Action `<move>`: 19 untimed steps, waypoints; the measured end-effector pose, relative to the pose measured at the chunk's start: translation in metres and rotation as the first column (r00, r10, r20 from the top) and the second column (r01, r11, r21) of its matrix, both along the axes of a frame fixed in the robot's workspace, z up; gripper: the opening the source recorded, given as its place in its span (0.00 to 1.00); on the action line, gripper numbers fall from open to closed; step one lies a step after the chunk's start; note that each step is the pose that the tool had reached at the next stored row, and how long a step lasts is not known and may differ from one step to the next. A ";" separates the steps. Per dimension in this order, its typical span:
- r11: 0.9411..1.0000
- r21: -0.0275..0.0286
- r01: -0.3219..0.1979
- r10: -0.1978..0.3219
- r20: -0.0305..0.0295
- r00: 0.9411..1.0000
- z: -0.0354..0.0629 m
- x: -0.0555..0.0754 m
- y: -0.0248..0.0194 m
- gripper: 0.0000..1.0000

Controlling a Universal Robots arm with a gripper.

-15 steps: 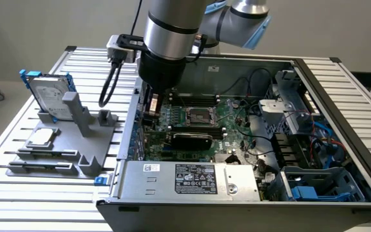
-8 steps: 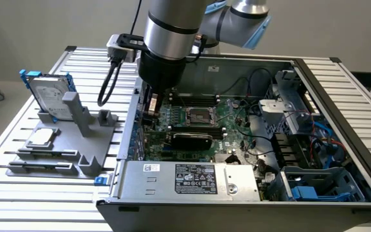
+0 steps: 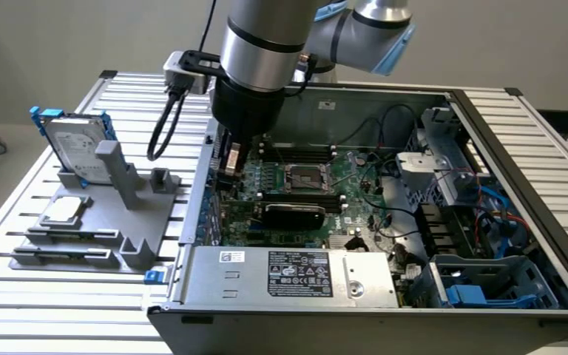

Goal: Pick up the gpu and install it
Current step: 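Press down on the gpu until it lock into place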

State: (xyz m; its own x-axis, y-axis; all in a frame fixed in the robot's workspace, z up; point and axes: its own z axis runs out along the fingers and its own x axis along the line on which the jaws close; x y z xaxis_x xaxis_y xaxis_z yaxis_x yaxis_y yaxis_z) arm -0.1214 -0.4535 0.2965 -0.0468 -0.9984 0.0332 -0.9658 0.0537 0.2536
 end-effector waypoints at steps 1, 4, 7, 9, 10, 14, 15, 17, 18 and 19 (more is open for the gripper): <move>1.000 0.000 0.001 -0.001 0.000 1.000 0.0000 0.000 0.0000 0.11; 1.000 0.000 0.002 -0.002 -0.001 1.000 0.0014 0.001 0.0000 0.11; 1.000 -0.001 0.002 -0.002 -0.001 1.000 0.0033 0.001 0.0000 0.11; 1.000 -0.004 0.002 -0.002 0.000 1.000 0.0034 0.002 0.0000 0.11; 1.000 -0.007 0.002 -0.002 0.000 1.000 0.0034 0.002 -0.0001 0.11; 1.000 -0.024 0.002 -0.002 0.004 1.000 0.0030 0.002 -0.0003 0.11; 1.000 -0.028 0.002 -0.002 0.006 1.000 0.0029 0.002 -0.0004 0.11; 0.999 -0.033 0.002 -0.002 0.008 1.000 0.0025 0.002 -0.0006 0.11; 0.999 -0.035 0.002 -0.002 0.009 1.000 0.0022 0.002 -0.0008 0.11; 0.999 -0.036 0.002 -0.002 0.010 1.000 0.0020 0.002 -0.0011 0.11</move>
